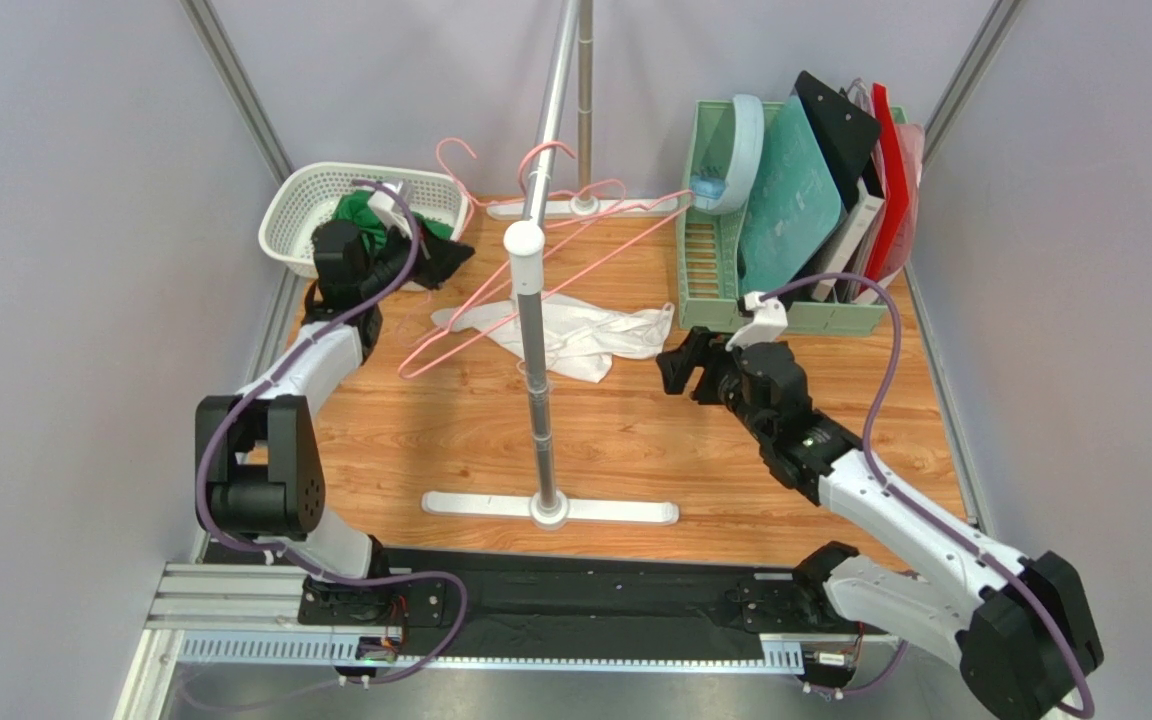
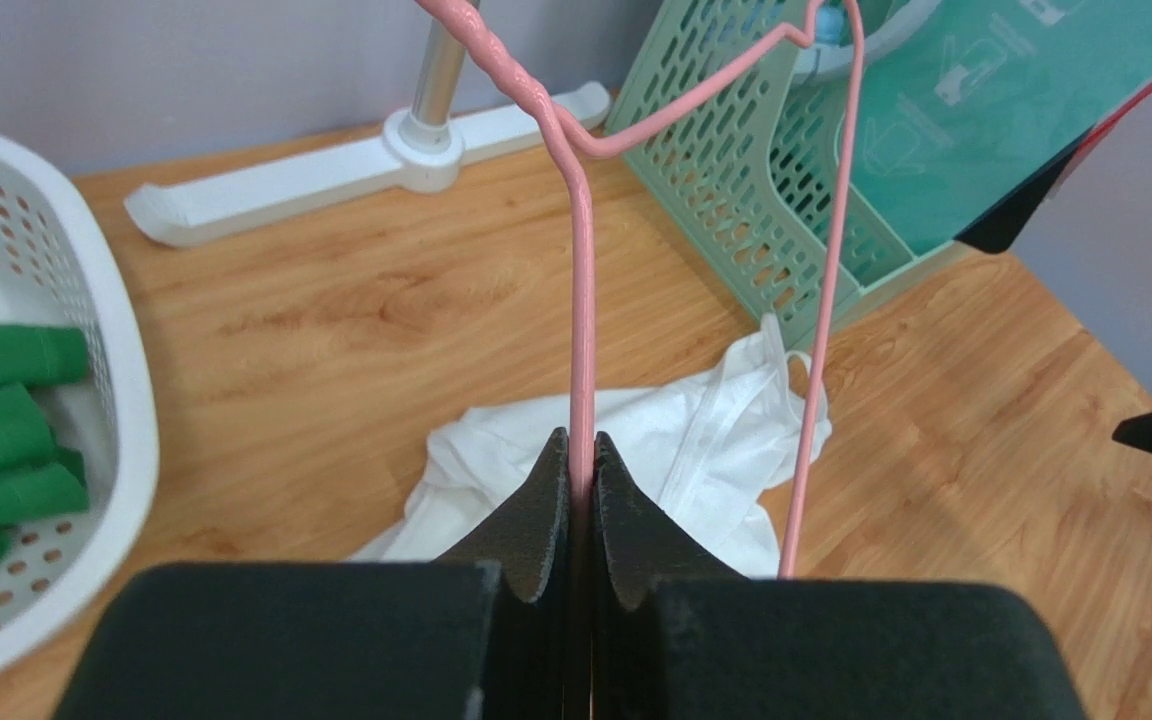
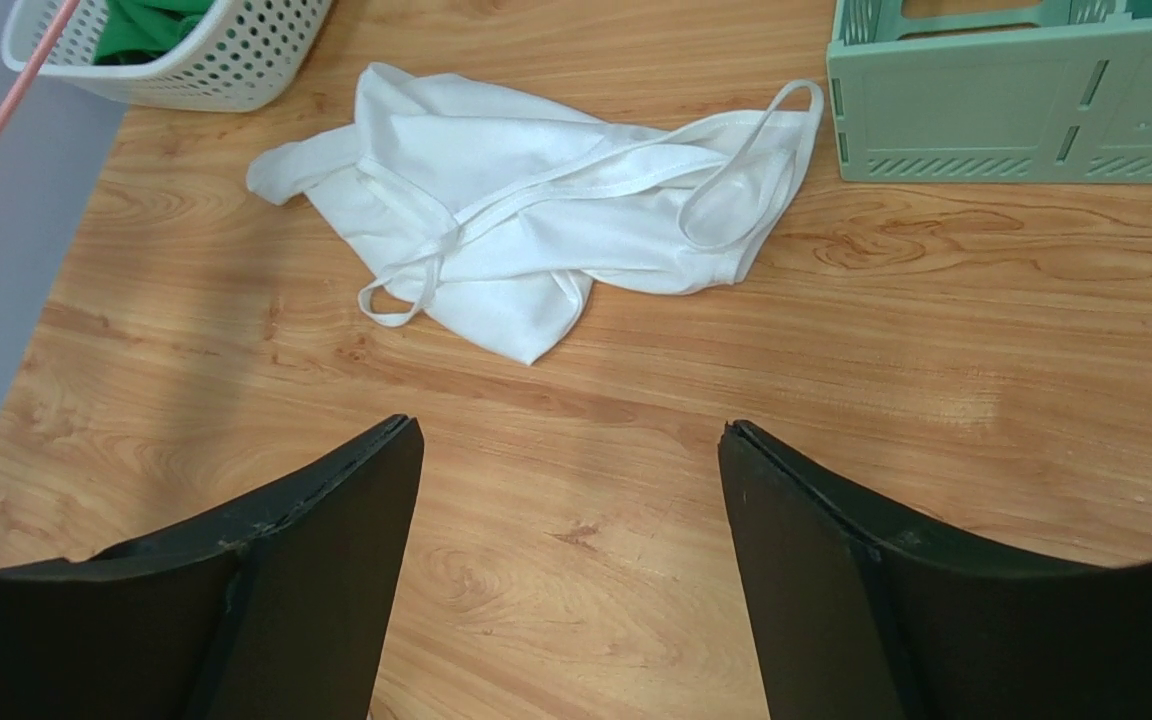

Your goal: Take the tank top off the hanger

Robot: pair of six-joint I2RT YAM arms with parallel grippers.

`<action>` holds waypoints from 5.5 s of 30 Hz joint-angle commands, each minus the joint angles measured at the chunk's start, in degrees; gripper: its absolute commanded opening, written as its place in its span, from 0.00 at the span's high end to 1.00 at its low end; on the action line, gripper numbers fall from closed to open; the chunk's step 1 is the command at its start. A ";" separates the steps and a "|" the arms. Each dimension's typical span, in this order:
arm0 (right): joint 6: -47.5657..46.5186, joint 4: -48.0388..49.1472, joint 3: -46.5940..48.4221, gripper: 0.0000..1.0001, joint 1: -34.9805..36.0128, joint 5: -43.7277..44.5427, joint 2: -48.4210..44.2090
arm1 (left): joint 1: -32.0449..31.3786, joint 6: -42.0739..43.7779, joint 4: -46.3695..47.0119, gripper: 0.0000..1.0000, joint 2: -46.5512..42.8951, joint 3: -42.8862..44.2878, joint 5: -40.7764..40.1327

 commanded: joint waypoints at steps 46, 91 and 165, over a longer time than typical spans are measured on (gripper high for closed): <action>-3.03 -17.75 0.25 0.20 0.16 -0.89 -31.06 | -1.31 20.09 -14.12 1.00 8.72 50.77 36.88; 0.05 -19.07 -1.77 0.21 0.25 -0.80 -34.84 | -8.17 41.44 -41.47 1.00 8.89 55.08 25.55; 4.97 -17.05 -4.58 0.22 0.16 -2.38 -35.63 | 4.93 -55.57 -44.38 0.01 -6.05 19.68 -40.56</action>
